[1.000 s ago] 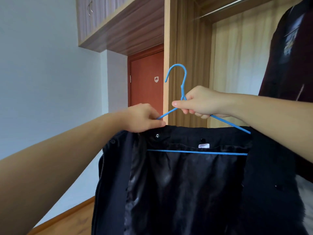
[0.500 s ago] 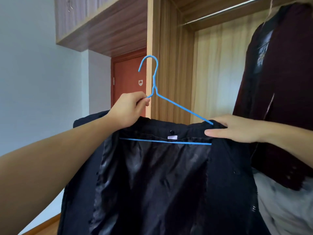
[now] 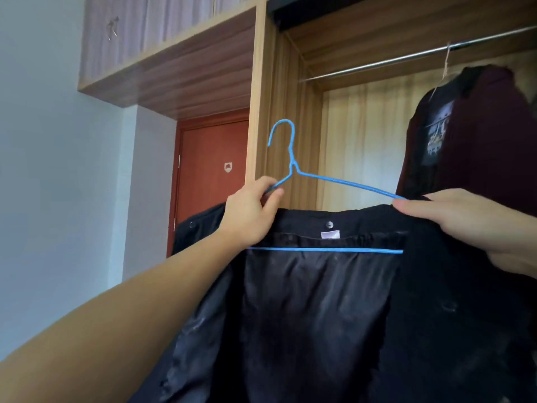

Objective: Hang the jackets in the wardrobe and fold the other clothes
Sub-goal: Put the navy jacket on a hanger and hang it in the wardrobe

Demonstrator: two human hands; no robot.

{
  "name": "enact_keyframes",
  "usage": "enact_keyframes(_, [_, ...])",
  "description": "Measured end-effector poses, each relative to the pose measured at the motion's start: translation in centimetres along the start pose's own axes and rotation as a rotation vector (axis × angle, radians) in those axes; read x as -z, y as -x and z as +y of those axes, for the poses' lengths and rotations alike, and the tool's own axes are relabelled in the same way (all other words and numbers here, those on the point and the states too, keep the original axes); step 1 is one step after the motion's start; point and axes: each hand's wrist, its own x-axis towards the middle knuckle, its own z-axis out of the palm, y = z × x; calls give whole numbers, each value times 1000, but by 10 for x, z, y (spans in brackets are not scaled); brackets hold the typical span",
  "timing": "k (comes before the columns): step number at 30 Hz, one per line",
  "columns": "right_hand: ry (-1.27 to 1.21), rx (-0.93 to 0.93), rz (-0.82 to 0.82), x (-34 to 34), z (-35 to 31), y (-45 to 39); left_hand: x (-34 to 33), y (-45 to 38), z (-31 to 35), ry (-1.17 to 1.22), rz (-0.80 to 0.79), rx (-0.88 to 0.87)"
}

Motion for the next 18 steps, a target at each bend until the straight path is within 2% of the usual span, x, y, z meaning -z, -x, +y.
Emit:
enact_keyframes(3, [-51,-86,162,27,3,0,-17,-1,3,-185,-65,-143])
enact_keyframes(6, [-130,-166,233,47,2,-2,-38,-1,6,-193,-159,-37])
enact_keyframes(9, [-229,-187,303,61,-4,-3,-70,-3,28,-45,-296,71])
enact_keyframes(11, [-293,-157,340,68,-13,-6,-87,-7,62,183,-408,122])
enact_keyframes(15, [-334,-47,448,80,-32,-30,-97,-8,138,872,-773,386])
enact_keyframes(16, [-354,-31,454,82,-36,-38,-101,-11,150,951,-802,389])
enact_keyframes(18, [-359,-13,460,86,-43,-57,-112,-14,169,1118,-748,427])
